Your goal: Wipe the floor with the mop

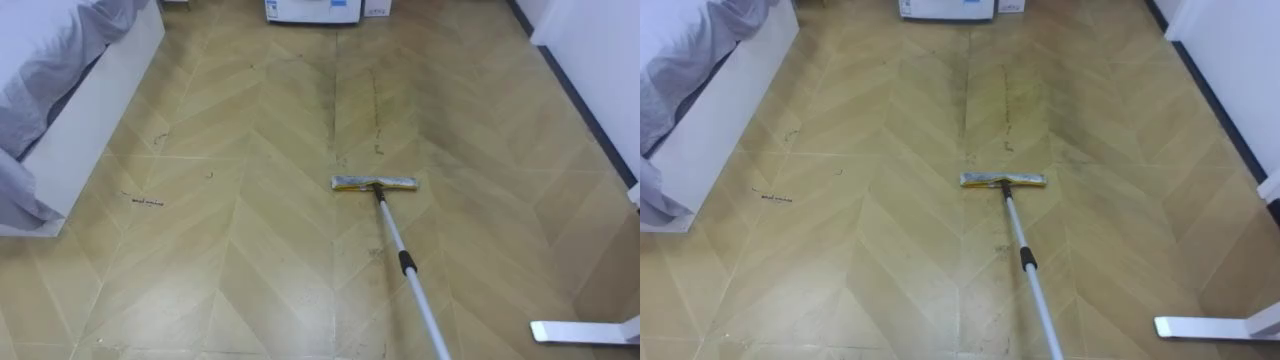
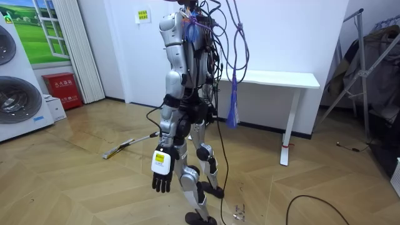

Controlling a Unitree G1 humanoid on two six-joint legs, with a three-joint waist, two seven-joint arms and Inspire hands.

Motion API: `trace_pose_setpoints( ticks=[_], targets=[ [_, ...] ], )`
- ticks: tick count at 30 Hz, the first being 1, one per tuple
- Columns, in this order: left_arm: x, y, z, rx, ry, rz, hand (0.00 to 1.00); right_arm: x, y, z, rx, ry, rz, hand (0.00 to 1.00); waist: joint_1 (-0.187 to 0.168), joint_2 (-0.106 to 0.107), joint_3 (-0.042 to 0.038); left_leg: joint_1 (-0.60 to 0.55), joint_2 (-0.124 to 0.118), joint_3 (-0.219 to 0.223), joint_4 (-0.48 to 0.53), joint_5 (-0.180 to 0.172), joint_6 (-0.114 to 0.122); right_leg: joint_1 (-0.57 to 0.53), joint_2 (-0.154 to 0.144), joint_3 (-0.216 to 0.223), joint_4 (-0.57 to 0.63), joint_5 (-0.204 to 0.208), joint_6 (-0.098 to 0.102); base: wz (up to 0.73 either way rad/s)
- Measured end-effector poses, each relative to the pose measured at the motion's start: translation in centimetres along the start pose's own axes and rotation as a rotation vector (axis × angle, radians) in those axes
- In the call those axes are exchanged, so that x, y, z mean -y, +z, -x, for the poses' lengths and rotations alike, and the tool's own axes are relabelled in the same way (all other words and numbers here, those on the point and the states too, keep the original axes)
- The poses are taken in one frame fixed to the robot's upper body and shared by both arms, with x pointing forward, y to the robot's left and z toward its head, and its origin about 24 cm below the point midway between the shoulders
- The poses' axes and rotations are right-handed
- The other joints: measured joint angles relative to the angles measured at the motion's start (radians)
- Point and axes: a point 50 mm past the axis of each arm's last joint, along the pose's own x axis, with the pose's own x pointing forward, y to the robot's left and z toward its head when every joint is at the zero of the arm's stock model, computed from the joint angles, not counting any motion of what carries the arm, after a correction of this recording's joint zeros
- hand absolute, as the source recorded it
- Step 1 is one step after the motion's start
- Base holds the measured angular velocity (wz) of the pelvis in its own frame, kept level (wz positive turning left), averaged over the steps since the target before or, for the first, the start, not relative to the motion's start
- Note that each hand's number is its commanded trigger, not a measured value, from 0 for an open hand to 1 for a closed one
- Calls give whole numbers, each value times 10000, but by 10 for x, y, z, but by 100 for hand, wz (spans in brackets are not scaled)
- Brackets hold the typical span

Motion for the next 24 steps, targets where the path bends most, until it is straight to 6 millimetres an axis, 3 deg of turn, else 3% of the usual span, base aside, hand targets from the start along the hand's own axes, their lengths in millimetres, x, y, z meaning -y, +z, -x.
trace_pose_setpoints(
  ticks=[19,24],
  targets=[
    [3,-4,0,-370,-503,-247,0,-4,-7,-1,-426,173,-310,100,-6,-63,-3,97,-4,-10,15,0,0,36,-6,-13,-1,-1,1,0],
    [3,9,0,-36,-447,-274,0,-3,0,-1,-379,191,-314,100,6,-53,-17,-556,-2,-12,274,0,1,-603,-27,7,209,2,-5,0]
  ],
)
